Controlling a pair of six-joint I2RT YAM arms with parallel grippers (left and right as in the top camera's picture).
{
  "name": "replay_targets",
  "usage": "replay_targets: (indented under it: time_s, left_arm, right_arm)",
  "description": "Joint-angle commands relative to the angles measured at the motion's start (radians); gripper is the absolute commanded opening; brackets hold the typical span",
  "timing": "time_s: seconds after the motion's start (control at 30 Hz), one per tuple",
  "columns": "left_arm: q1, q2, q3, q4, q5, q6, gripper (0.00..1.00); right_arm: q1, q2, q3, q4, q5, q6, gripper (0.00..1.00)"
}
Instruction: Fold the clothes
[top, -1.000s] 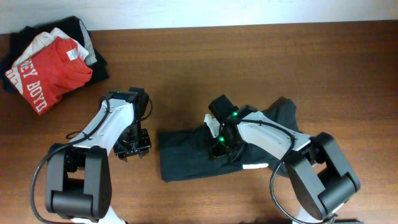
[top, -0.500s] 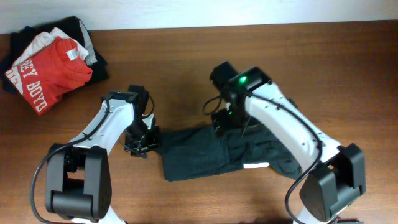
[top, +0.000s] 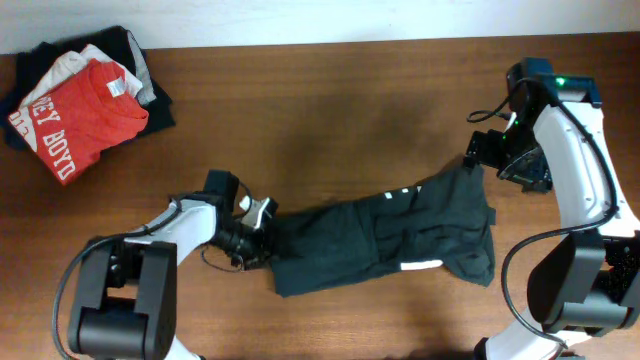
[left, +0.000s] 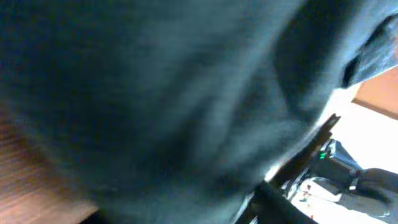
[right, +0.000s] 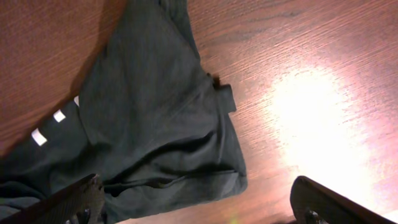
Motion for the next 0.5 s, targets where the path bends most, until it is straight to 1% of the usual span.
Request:
replay_targets:
  time_s: [0.0, 0.03, 0.07, 0.13, 0.2, 0.23, 0.3, 0.33, 0.37, 0.4, 0.47]
  left_arm:
    - [-0.003, 0.017, -0.009, -0.006, -0.023, -0.032, 0.21]
    - [-0.002, 0.017, -0.002, -0.02, -0.102, -0.1, 0.01]
    - [-0.002, 0.017, 0.01, -0.038, -0.15, -0.127, 0.01]
    - [-0.002, 0.017, 0.05, -0.089, -0.214, -0.134, 0.01]
    - [-0.002, 0.017, 0.141, -0.214, -0.323, -0.135, 0.01]
    - [-0.002, 0.017, 0.229, -0.329, -0.453, -0.183, 0.01]
    - [-0.002, 0.017, 0.376, -0.512, -0.634, -0.253, 0.01]
    - [-0.002, 0.016, 0.471, -0.623, -0.719, -0.289, 0.0]
    - [-0.002, 0.014, 0.615, -0.77, -0.799, -0.296, 0.0]
    - [-0.002, 0.011, 0.724, -0.87, -0.824, -0.296, 0.0]
    - [-0.008, 0.009, 0.863, -0.987, -0.827, -0.294, 0.0]
  right_arm:
    - [-0.003, -0.014, 0.012, 0.0, -0.009, 0.01, 0.99]
    - [-0.003, -0.014, 0.012, 0.0, -0.009, 0.01, 0.99]
    - [-0.003, -0.014, 0.012, 0.0, -0.009, 0.01, 0.99]
    - [-0.003, -0.014, 0.012, 0.0, -0.009, 0.01, 0.99]
    - [-0.003, -0.014, 0.012, 0.0, -0.009, 0.01, 0.99]
    - [-0.003, -0.014, 0.012, 0.0, -0.009, 0.01, 0.99]
    - [-0.003, -0.014, 0.012, 0.0, -0.009, 0.01, 0.99]
    - [-0.003, -0.014, 0.012, 0.0, -0.009, 0.01, 0.99]
    - [-0.003, -0.014, 0.012, 0.0, -0.009, 0.01, 0.99]
    - [-0.003, -0.014, 0.012, 0.0, -0.009, 0.01, 0.99]
    - [-0.003, -0.014, 0.012, 0.0, -0.009, 0.01, 0.99]
